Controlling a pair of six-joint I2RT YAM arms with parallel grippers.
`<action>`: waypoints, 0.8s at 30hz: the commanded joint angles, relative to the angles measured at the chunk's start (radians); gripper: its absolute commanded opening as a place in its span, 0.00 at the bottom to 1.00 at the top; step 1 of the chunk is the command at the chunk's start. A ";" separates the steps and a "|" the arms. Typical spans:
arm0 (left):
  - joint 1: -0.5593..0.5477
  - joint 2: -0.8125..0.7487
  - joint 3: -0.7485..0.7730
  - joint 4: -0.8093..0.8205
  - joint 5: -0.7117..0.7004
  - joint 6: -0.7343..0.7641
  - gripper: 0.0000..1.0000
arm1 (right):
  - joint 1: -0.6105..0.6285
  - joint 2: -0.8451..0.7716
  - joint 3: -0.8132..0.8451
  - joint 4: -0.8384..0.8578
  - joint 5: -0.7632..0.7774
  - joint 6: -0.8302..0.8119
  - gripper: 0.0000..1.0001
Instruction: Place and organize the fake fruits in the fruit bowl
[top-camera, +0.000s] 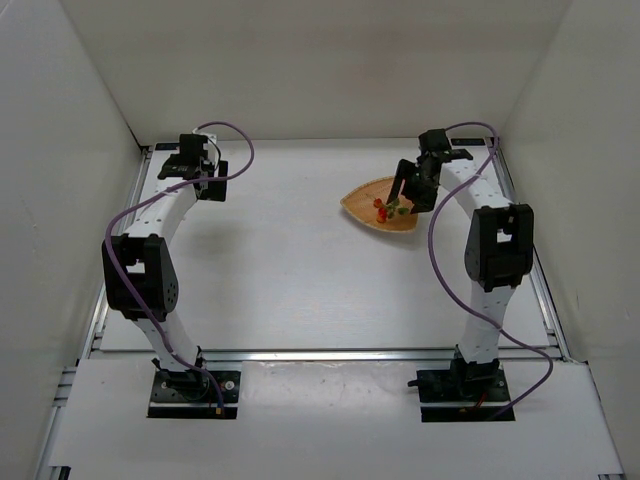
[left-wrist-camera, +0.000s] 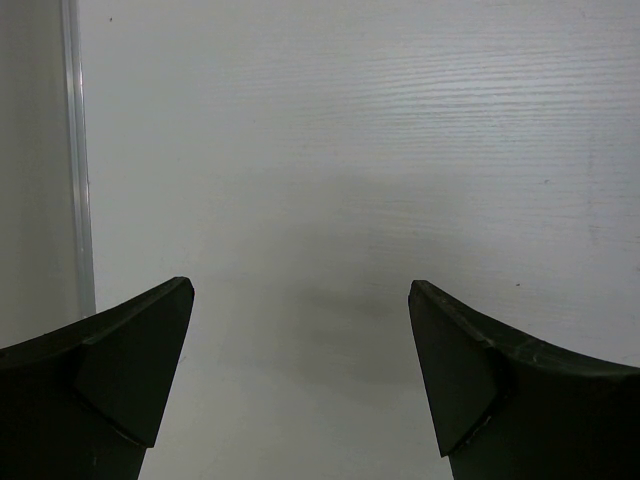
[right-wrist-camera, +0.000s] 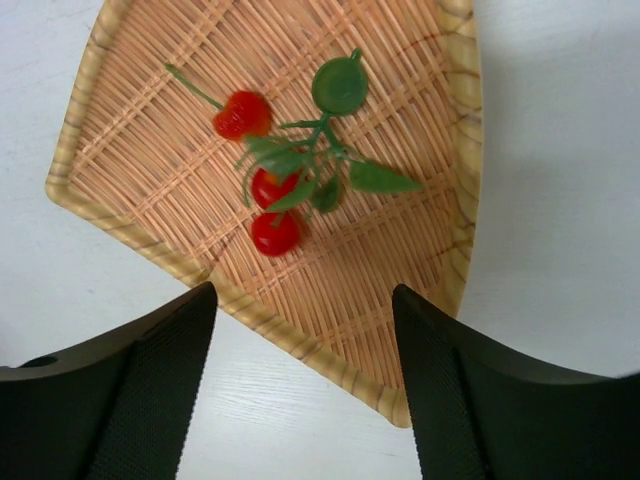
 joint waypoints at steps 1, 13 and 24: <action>0.017 -0.069 0.007 -0.003 0.006 -0.003 1.00 | -0.023 -0.084 -0.015 -0.004 0.003 -0.015 0.78; 0.166 -0.130 -0.039 -0.003 0.006 -0.043 1.00 | -0.323 -0.311 -0.167 -0.013 -0.068 -0.015 0.97; 0.220 -0.224 -0.172 -0.003 0.024 -0.052 1.00 | -0.476 -0.380 -0.322 0.007 -0.068 -0.015 0.97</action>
